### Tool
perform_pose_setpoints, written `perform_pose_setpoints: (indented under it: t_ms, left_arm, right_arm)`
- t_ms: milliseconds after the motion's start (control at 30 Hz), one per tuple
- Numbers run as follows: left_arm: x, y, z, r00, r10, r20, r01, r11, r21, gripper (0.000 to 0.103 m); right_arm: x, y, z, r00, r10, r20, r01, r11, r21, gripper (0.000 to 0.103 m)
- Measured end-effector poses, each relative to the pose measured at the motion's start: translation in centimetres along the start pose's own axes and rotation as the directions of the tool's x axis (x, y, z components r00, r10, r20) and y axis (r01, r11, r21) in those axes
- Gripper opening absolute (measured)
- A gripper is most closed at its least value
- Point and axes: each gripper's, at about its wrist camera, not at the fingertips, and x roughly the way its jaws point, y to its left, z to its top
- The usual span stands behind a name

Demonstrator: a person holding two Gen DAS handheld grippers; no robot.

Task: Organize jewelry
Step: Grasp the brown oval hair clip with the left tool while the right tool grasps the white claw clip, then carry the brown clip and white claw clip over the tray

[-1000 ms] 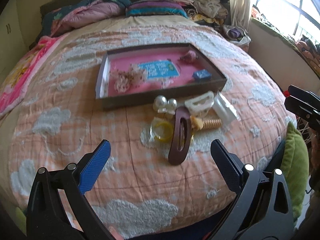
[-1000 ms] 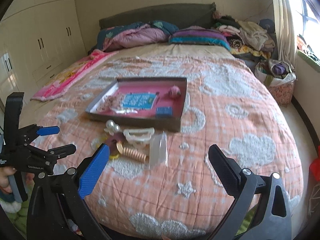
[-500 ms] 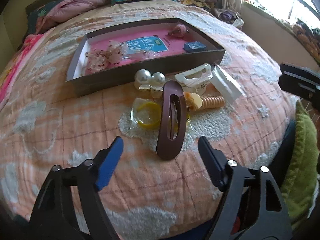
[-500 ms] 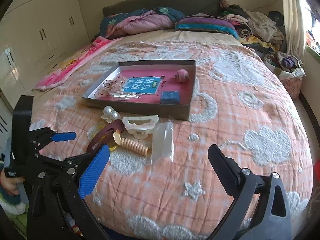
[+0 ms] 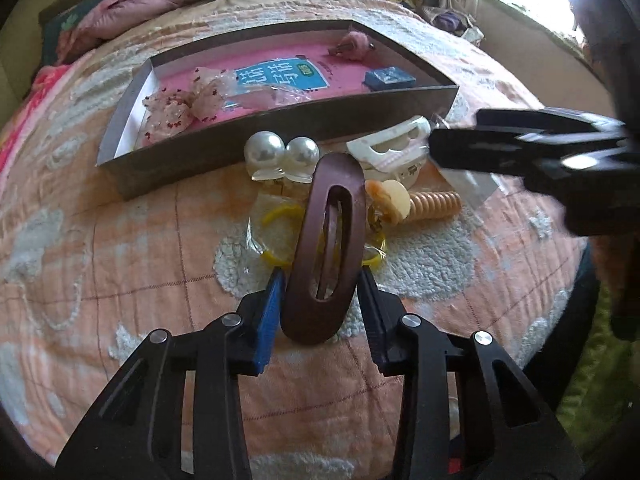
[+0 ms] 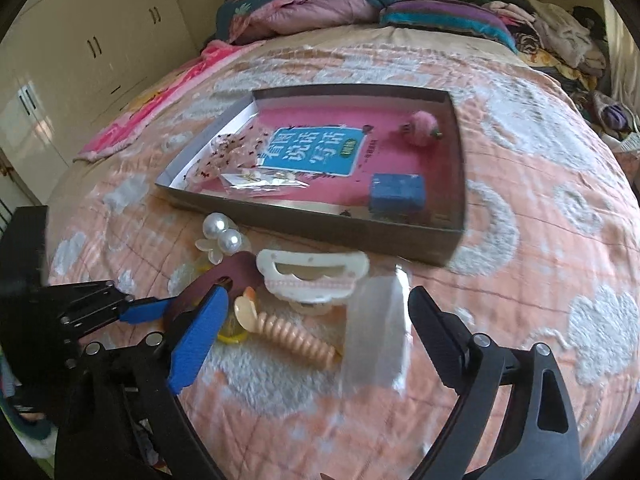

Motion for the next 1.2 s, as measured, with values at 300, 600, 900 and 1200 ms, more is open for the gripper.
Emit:
perform_pose_setpoints:
  t_ms: [300,600,900,1200]
  left_arm:
    - [-2.9,1.5,-0.3,0.998,-0.043,0.044,0.045,0.998,-0.045,0.025]
    - [-4.4,3.7,-0.2,0.996,-0.037,0.077,0.044,0.995,-0.095,0.025]
    - [-6.8,5.2,0.7,0.99,-0.028,0.138,0.046,0.99,-0.132,0.024]
    - [-8.5,5.8,2.5,0.983,-0.015,0.184,0.042,0.989,-0.14,0.024]
  right_arm:
    - [3.9,1.4,0.8,0.997,-0.063,-0.038,0.062,0.998,-0.033,0.088]
    - [3.5,0.8,0.4,0.997,-0.08,-0.001,0.08,0.997,-0.015,0.074]
    - [-3.3,-1.3,-0.5,0.992,0.005,0.126,-0.019,0.994,0.104,0.074]
    - [-9.4,-4.7,0.0,0.97,0.04,0.241,-0.093,0.973,0.211,0.074]
